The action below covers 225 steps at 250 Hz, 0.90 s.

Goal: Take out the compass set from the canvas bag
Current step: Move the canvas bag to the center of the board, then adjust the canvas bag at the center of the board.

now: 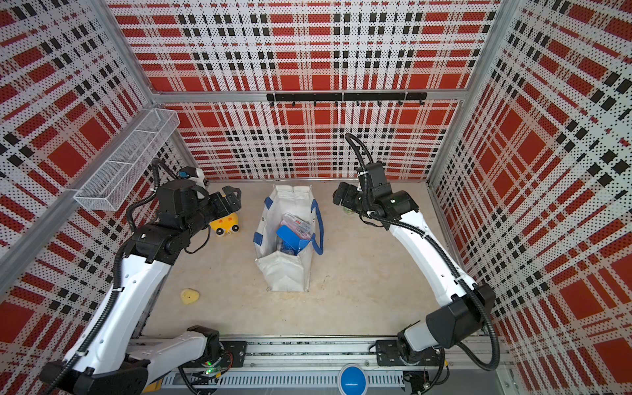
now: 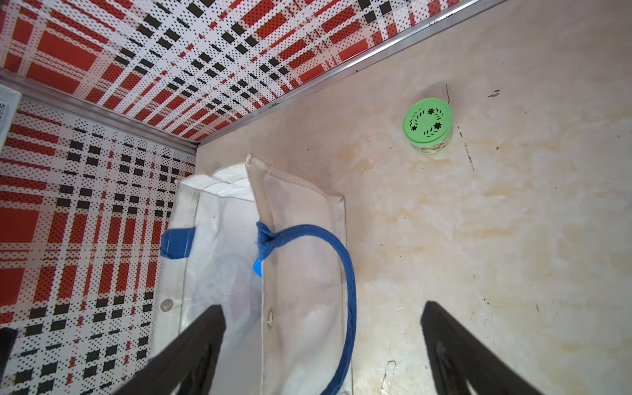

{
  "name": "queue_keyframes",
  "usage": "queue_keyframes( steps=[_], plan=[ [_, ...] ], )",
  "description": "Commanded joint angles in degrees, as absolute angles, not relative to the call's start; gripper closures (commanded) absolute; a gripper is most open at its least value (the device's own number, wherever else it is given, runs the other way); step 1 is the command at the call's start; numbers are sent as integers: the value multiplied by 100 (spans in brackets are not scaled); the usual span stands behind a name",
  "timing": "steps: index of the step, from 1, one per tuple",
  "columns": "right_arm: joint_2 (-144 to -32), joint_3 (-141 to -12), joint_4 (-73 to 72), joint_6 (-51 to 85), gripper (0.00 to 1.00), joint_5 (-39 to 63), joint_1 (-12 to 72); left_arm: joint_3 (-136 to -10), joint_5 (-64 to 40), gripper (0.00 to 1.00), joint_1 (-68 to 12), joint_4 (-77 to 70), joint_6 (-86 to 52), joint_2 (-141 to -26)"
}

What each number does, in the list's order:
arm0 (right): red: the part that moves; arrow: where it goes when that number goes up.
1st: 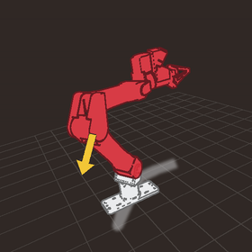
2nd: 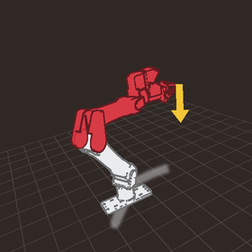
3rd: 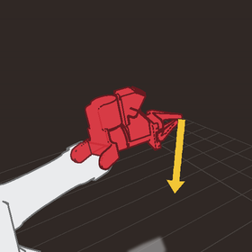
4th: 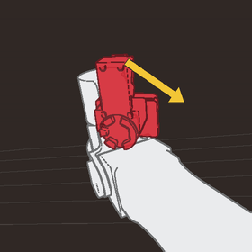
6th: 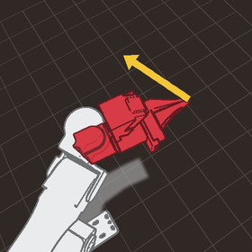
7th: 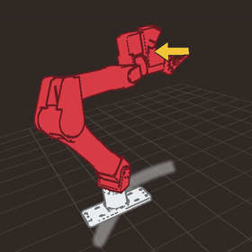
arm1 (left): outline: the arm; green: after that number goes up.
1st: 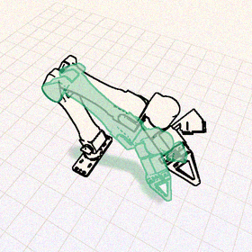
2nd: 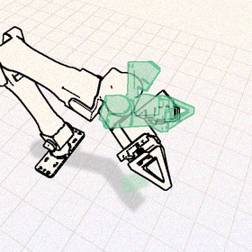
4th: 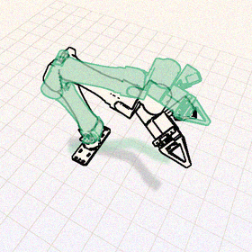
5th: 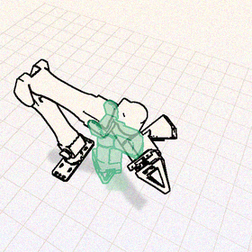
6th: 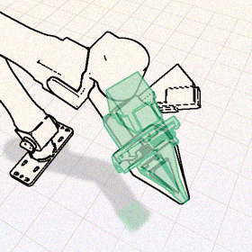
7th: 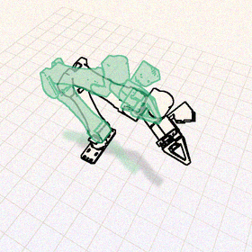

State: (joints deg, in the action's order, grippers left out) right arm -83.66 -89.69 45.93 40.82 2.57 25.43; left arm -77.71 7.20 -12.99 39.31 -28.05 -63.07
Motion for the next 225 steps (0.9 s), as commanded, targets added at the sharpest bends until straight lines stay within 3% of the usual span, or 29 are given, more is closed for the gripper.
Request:
queue_keyframes(
  steps=[1, 31, 80, 117, 153, 225],
  plan=[
    [-8196, -8954, 4291, 4239, 14, 359, 2436, -7557, 796, 0, -1101, 3520, -3111, -6081],
    [-8759, -9632, 5078, 3990, 22, 752, 2435, -7335, -545, 0, -658, 3279, -3274, -6030],
    [-9182, -9889, 5213, 3845, 25, 1047, 2747, -7437, -925, 21, -794, 4491, -3118, -6379],
    [-9453, -9998, 5120, 3801, 28, 1289, 3142, -7092, -644, 21, -1422, 4773, -3074, -6391],
    [-9812, -10248, 5187, 3795, 39, 1235, 3499, -6992, -228, 20, -2025, 4896, -3021, -6705],
    [-10312, -10437, 5218, 3878, 47, 1212, 3629, -7310, 37, 26, -2331, 4830, -2932, -7685]
  ],
)
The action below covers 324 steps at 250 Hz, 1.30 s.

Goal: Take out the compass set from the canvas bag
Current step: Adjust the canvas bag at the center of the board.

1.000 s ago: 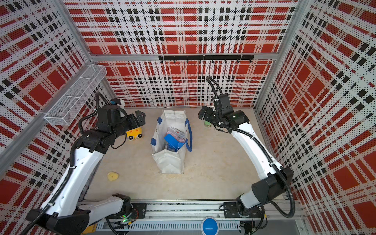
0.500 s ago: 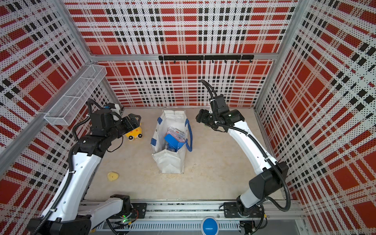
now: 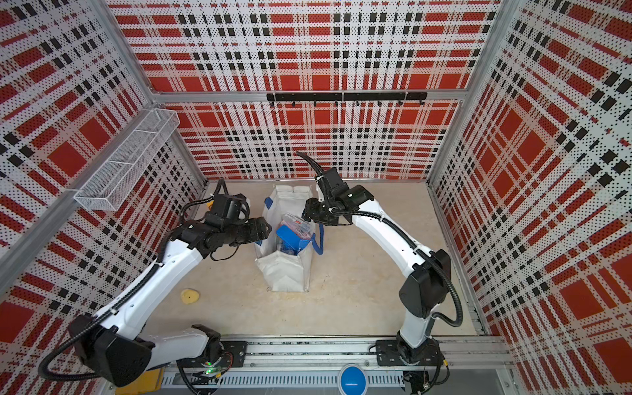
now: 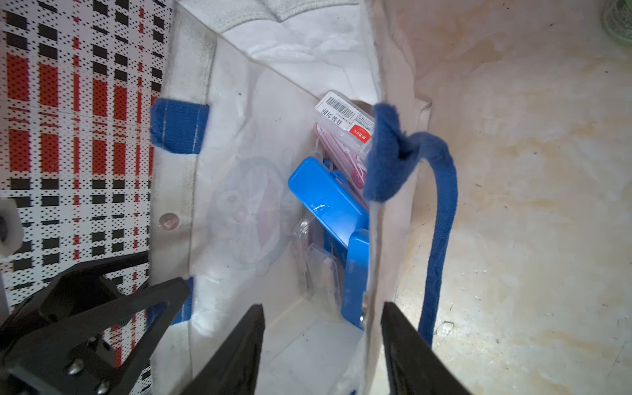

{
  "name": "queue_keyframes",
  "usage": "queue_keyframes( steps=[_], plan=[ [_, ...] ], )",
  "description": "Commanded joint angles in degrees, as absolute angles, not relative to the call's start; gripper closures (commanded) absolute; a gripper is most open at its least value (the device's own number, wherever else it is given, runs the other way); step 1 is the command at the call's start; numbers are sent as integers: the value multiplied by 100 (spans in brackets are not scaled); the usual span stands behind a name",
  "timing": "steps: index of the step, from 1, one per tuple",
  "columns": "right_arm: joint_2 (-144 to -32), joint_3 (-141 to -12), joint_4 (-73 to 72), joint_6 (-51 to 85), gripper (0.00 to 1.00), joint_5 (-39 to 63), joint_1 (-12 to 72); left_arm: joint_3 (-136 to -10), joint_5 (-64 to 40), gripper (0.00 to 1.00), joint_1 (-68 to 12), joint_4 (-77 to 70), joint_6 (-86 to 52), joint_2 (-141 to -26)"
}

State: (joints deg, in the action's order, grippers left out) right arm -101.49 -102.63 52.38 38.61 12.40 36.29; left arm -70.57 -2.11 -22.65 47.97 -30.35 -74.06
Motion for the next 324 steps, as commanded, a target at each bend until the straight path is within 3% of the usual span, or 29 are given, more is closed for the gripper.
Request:
queue_keyframes(
  steps=[1, 36, 57, 93, 100, 109, 121, 191, 209, 232, 286, 324],
  plan=[
    [-10315, -10444, 5219, 3872, 47, 1212, 3625, -7311, 36, 26, -2335, 4828, -2929, -7696],
    [-10483, -10421, 5147, 3912, 60, 1196, 3631, -7484, 51, 34, -2449, 4781, -2834, -8095],
    [-10531, -10407, 5131, 3909, 60, 1157, 3633, -7655, 0, 54, -2514, 4773, -2781, -8316],
    [-10428, -10302, 5110, 3983, 48, 974, 3625, -8132, -62, 90, -2570, 4870, -2622, -8587],
    [-10393, -10279, 5090, 3998, 42, 948, 3619, -8236, -45, 95, -2567, 4906, -2579, -8621],
    [-10344, -10272, 5123, 4040, 25, 858, 3599, -8385, -35, 100, -2575, 4957, -2513, -8661],
    [-10295, -10294, 5227, 4116, 0, 684, 3586, -8571, 0, 100, -2576, 5021, -2433, -8702],
    [-9727, -10074, 5451, 4672, 0, 276, 3270, -9573, -64, 100, -2629, 5334, -1998, -9007],
    [-9311, -9516, 4718, 4520, 1, 907, 3085, -9781, -66, 100, -2680, 5413, -1926, -9102],
    [-8889, -9111, 4335, 4527, 0, 907, 2981, -9968, -61, 100, -2804, 5457, -1901, -9205],
    [-8857, -9535, 5476, 4590, 0, 617, 2797, -10243, 184, 100, -3266, 5515, -1814, -9434],
    [-8317, -8668, 4880, 5012, 1, 956, 2490, -10227, 319, 100, -3486, 5528, -1928, -9526]
  ],
)
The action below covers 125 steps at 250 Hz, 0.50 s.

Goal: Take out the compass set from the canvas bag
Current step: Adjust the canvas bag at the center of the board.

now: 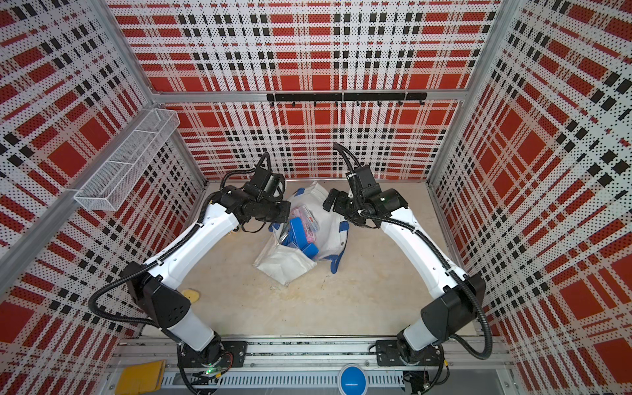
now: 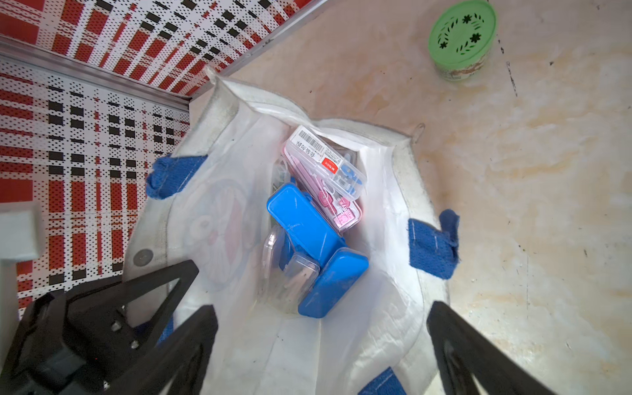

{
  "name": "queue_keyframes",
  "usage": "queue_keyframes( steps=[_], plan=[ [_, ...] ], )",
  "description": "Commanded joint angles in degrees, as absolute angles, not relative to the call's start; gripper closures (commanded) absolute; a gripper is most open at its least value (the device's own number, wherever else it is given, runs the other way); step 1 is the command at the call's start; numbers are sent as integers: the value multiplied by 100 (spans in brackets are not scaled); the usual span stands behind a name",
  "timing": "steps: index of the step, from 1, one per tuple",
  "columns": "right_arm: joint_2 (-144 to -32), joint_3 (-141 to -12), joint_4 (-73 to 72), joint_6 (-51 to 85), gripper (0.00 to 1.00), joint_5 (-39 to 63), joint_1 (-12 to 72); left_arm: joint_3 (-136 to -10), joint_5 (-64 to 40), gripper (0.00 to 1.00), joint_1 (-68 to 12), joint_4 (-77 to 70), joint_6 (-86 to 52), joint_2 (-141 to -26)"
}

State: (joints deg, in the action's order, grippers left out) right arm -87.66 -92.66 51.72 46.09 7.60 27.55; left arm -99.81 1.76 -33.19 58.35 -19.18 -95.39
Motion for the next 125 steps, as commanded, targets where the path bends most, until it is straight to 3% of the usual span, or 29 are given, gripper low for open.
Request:
queue_keyframes(
  steps=[1, 28, 86, 105, 125],
  plan=[
    [-8294, -8627, 4848, 5020, 1, 974, 2484, -10224, 322, 100, -3496, 5528, -1935, -9527],
    [-7753, -7963, 4138, 5011, 1, 1064, 2355, -10165, 389, 100, -3614, 5517, -2011, -9525],
    [-7763, -8203, 4519, 4587, 0, 1565, 2355, -10034, 546, 100, -3882, 5505, -2143, -9449],
    [-7916, -8346, 4756, 4502, 17, 1768, 2490, -9964, 615, 100, -3994, 5452, -2190, -9397],
    [-7937, -8272, 4748, 4449, 23, 1591, 2797, -9869, 672, 100, -4082, 5353, -2263, -9313]
  ],
)
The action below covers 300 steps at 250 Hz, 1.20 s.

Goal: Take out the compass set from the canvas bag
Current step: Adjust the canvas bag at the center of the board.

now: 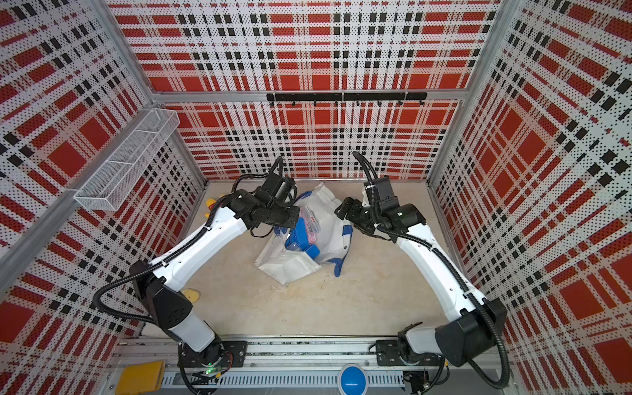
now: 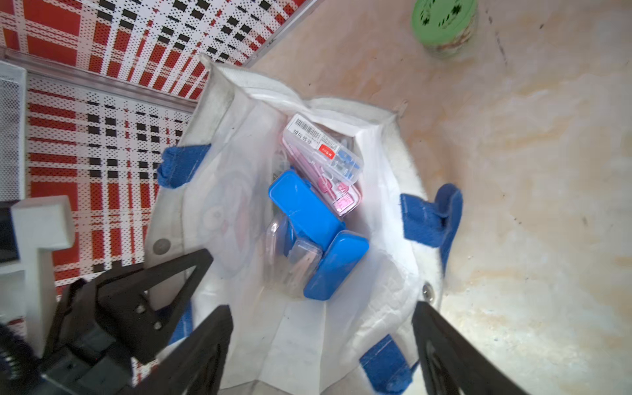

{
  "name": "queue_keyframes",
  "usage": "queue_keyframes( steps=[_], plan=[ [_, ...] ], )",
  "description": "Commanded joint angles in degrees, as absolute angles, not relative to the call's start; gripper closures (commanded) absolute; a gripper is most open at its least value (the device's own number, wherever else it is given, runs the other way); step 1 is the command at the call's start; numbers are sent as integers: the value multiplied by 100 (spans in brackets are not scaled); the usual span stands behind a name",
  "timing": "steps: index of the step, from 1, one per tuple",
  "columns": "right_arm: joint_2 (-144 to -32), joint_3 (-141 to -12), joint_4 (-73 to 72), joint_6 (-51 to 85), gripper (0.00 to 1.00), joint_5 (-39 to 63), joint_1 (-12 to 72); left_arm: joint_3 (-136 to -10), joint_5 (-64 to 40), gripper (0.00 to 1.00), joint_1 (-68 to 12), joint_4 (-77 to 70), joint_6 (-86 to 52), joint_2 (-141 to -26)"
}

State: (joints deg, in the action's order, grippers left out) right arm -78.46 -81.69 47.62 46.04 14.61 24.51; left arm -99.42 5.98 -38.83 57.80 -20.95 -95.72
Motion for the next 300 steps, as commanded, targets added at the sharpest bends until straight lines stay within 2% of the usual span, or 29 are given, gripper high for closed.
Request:
queue_keyframes(
  steps=[1, 37, 55, 70, 83, 123, 177, 250, 262, 300],
  plan=[
    [-7937, -8262, 4743, 4448, 23, 1586, 2813, -9865, 679, 100, -4084, 5353, -2269, -9310],
    [-8087, -7777, 4178, 4731, 34, 1696, 3269, -9685, 825, 100, -4300, 5163, -2343, -9120],
    [-8158, -7408, 3663, 4982, 45, 1729, 3462, -9502, 892, 100, -4414, 5017, -2357, -8952],
    [-8335, -7122, 3325, 5205, 60, 1900, 3569, -9296, 1010, 100, -4503, 4845, -2360, -8783],
    [-8522, -6991, 3210, 5309, 68, 2049, 3635, -9111, 1065, 100, -4518, 4686, -2427, -8638],
    [-8711, -6726, 2815, 5270, 74, 2194, 4077, -9107, 1163, 100, -4404, 4592, -2574, -8574],
    [-8639, -6300, 2073, 5271, 77, 2374, 4529, -9739, 1189, 100, -4370, 4658, -2564, -9132],
    [-8640, -6126, 2021, 5079, 78, 2318, 4946, -10606, 1017, 100, -4320, 4746, -2499, -9703],
    [-8599, -6091, 2045, 5115, 73, 2194, 4948, -10593, 933, 100, -4324, 4722, -2453, -9697],
    [-8315, -6236, 2647, 5171, 45, 1167, 4783, -10169, 676, 100, -4343, 4646, -2391, -9427]
  ],
)
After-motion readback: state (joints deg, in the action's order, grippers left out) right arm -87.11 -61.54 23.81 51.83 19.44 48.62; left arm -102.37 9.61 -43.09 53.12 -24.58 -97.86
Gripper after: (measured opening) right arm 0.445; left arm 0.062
